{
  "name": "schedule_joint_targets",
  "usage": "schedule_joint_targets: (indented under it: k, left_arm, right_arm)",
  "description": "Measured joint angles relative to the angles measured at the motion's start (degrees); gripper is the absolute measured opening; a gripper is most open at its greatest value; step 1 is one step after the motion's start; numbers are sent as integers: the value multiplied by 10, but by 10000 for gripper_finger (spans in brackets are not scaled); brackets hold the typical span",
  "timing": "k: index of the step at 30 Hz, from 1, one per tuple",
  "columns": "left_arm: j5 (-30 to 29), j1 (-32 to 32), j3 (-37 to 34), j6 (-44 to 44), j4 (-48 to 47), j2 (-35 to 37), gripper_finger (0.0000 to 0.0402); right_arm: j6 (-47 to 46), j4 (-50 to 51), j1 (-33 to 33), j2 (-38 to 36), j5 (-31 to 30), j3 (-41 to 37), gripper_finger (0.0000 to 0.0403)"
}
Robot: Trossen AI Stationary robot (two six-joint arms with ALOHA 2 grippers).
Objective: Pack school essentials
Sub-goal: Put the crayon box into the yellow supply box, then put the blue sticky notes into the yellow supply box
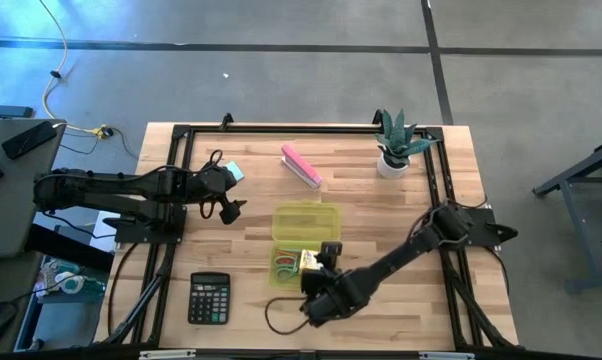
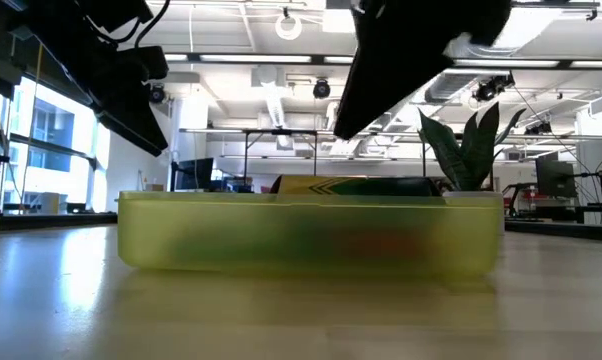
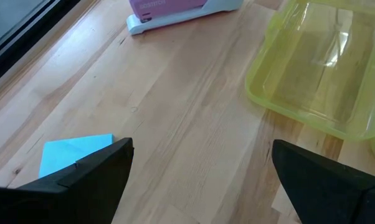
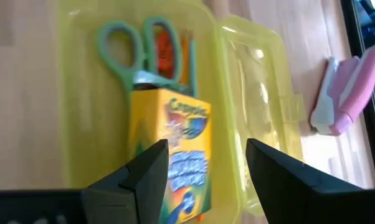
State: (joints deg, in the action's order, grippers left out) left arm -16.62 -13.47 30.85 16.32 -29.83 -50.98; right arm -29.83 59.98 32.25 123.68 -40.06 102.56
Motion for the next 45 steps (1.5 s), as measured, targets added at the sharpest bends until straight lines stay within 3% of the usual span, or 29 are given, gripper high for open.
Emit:
schedule_joint_targets:
  k: [14,28,45]
  left_arm:
    - [0,0,0,0,-2,0,372]
    - [0,0,0,2,-2,0,372]
    - [3,0,0,1,-10,0,372]
  right_arm:
    - [1,-52,-29,0,63,-67,206]
    - [3,57,-20,-1,-80,-36,206]
    - [1,211,-115,-98,-172,-40,190]
